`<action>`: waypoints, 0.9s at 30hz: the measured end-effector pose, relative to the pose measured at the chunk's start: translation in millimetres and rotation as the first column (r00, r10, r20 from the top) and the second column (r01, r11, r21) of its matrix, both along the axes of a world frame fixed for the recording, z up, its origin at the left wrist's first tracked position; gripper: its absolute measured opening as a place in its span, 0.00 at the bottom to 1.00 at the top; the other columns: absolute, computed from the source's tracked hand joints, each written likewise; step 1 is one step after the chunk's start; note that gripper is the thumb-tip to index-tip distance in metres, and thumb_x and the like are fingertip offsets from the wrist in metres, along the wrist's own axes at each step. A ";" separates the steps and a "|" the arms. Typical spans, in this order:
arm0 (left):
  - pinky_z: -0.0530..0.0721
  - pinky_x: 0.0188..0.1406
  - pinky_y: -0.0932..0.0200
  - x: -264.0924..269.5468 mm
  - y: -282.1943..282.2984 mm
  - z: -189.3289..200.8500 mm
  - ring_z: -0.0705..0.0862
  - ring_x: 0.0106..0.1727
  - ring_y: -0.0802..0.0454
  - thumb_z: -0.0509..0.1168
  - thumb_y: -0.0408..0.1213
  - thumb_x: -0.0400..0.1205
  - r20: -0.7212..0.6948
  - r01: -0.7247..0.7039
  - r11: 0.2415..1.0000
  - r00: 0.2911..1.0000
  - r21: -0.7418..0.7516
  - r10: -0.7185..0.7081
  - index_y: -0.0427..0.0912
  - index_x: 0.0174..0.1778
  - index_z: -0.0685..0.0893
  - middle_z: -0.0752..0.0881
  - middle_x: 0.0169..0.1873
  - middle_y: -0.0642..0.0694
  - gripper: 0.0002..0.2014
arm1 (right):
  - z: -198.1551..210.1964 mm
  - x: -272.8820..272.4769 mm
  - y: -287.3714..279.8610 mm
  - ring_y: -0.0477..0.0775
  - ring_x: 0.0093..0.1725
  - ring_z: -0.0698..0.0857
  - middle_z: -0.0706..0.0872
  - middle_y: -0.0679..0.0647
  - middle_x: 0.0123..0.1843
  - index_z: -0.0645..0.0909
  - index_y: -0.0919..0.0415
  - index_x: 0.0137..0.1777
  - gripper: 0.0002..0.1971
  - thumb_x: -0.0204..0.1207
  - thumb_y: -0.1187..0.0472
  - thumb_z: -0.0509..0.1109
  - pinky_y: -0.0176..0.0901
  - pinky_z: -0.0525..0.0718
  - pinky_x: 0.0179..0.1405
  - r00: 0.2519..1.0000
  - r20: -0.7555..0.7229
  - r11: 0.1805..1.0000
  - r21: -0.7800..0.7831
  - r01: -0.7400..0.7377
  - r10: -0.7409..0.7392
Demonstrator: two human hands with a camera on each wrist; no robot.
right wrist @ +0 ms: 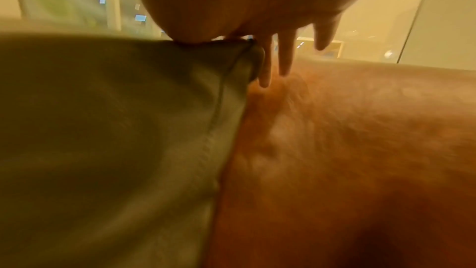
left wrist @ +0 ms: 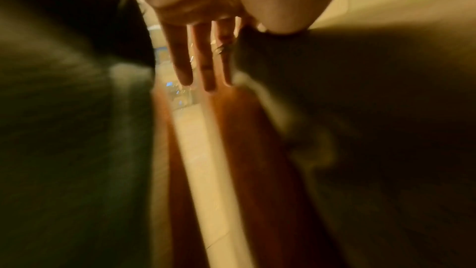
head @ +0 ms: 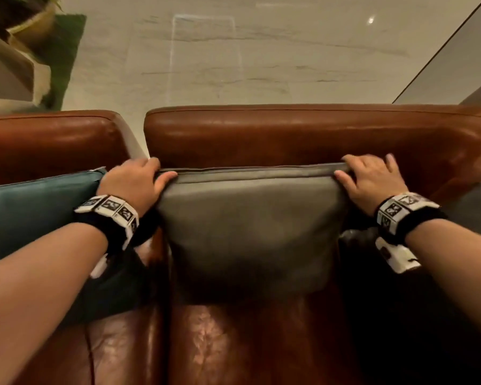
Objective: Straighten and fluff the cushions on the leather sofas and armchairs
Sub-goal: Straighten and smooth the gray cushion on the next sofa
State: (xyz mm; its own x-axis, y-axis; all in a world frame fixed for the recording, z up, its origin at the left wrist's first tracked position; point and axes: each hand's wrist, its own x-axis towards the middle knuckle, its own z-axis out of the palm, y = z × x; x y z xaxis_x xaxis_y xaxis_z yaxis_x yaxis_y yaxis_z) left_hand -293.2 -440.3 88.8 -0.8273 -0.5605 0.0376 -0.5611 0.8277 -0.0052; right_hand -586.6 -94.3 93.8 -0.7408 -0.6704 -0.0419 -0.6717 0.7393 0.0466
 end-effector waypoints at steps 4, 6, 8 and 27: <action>0.65 0.79 0.41 -25.2 93.0 -3.4 0.70 0.77 0.38 0.53 0.45 0.84 -0.300 0.234 0.972 0.925 -0.032 -0.232 0.37 0.76 0.73 0.75 0.75 0.39 0.25 | -3.8 76.5 -45.1 0.60 0.81 0.68 0.74 0.59 0.78 0.69 0.61 0.79 0.29 0.83 0.48 0.51 0.59 0.54 0.84 0.976 -0.086 0.935 -0.283 -0.215 0.198; 0.60 0.81 0.40 -32.1 145.1 -20.7 0.63 0.83 0.41 0.54 0.46 0.84 -0.293 0.338 0.940 0.903 0.031 -0.315 0.40 0.81 0.66 0.67 0.81 0.42 0.29 | -26.8 136.1 -65.8 0.58 0.82 0.67 0.72 0.59 0.80 0.69 0.63 0.80 0.28 0.83 0.52 0.55 0.59 0.57 0.83 0.926 -0.096 0.873 -0.310 -0.376 0.365; 0.56 0.83 0.41 -26.7 148.7 -42.2 0.57 0.85 0.43 0.53 0.51 0.84 -0.167 0.308 0.951 0.939 0.013 -0.302 0.49 0.85 0.59 0.61 0.84 0.46 0.31 | -49.7 157.3 -64.8 0.55 0.85 0.59 0.65 0.55 0.85 0.65 0.59 0.83 0.29 0.84 0.49 0.54 0.58 0.54 0.84 0.907 -0.106 0.888 -0.189 -0.420 0.407; 0.47 0.84 0.39 13.4 78.8 -50.2 0.50 0.86 0.41 0.47 0.53 0.86 -0.016 0.171 0.979 0.985 -0.107 -0.174 0.54 0.85 0.51 0.53 0.86 0.47 0.30 | -164.8 213.5 -17.9 0.54 0.87 0.51 0.54 0.52 0.88 0.53 0.53 0.87 0.39 0.77 0.55 0.65 0.58 0.35 0.84 0.378 -0.129 0.399 0.294 -0.868 0.917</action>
State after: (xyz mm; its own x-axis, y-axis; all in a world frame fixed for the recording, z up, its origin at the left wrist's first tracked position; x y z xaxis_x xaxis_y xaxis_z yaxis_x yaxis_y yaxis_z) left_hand -279.8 -361.5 38.7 -0.9091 -0.4016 0.1105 -0.4112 0.9075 -0.0854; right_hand -373.1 -112.2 -71.0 0.2891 -0.9468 -0.1413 -0.8806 -0.3209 0.3486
